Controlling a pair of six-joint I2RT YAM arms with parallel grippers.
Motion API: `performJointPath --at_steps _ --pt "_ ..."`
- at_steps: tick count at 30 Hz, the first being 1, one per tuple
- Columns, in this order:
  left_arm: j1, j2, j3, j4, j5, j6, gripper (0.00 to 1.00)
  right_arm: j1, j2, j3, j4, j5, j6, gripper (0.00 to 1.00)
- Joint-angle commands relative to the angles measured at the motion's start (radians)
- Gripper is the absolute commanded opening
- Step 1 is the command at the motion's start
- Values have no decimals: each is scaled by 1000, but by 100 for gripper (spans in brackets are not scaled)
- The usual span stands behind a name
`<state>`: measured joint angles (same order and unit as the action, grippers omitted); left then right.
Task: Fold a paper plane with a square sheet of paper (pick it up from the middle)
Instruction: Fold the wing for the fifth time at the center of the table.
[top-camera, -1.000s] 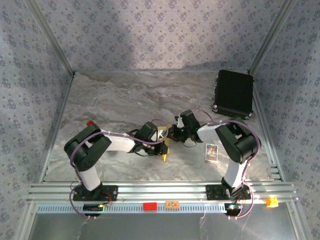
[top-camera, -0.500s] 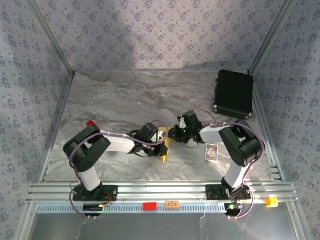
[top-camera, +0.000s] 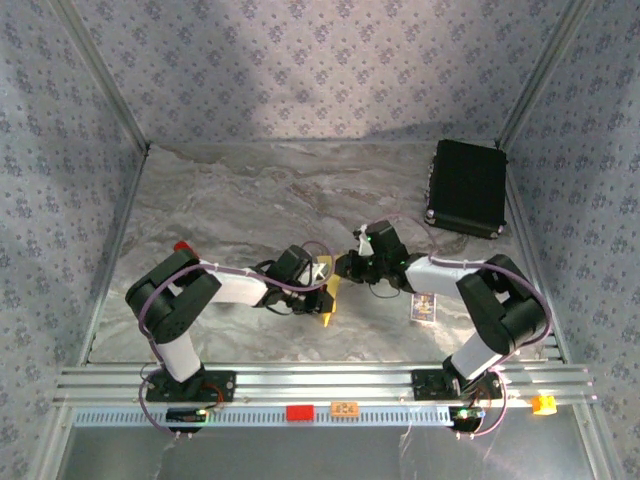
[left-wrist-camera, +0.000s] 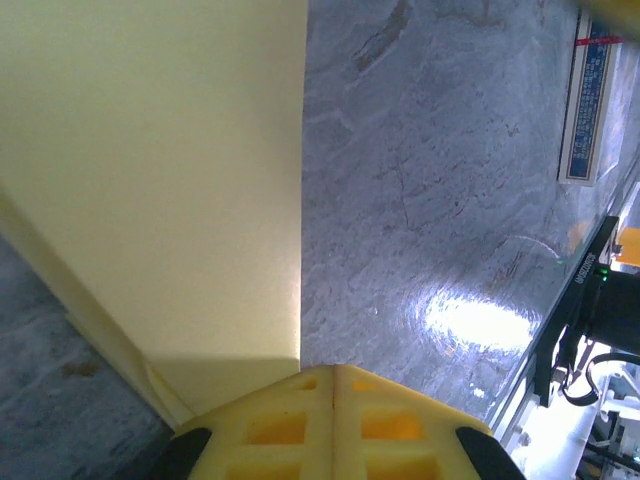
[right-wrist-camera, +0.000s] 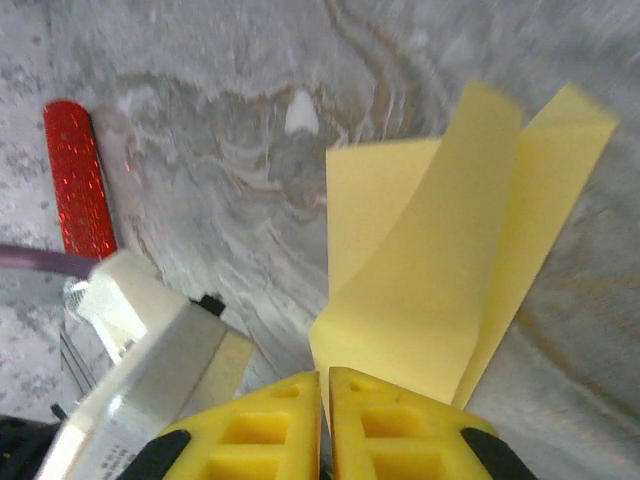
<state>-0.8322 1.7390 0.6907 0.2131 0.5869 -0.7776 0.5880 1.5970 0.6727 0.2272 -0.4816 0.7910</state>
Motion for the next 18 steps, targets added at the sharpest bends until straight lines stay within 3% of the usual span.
performJointPath --at_steps 1,6,18 --pt "5 27 -36 -67 -20 17 0 23 53 19 -15 -12 -22 12" --pt "5 25 -37 -62 -22 14 0 30 93 26 -27 -7 -26 12" --pt "-11 -18 -27 -116 -1 31 0 19 141 21 -160 167 -5 7"
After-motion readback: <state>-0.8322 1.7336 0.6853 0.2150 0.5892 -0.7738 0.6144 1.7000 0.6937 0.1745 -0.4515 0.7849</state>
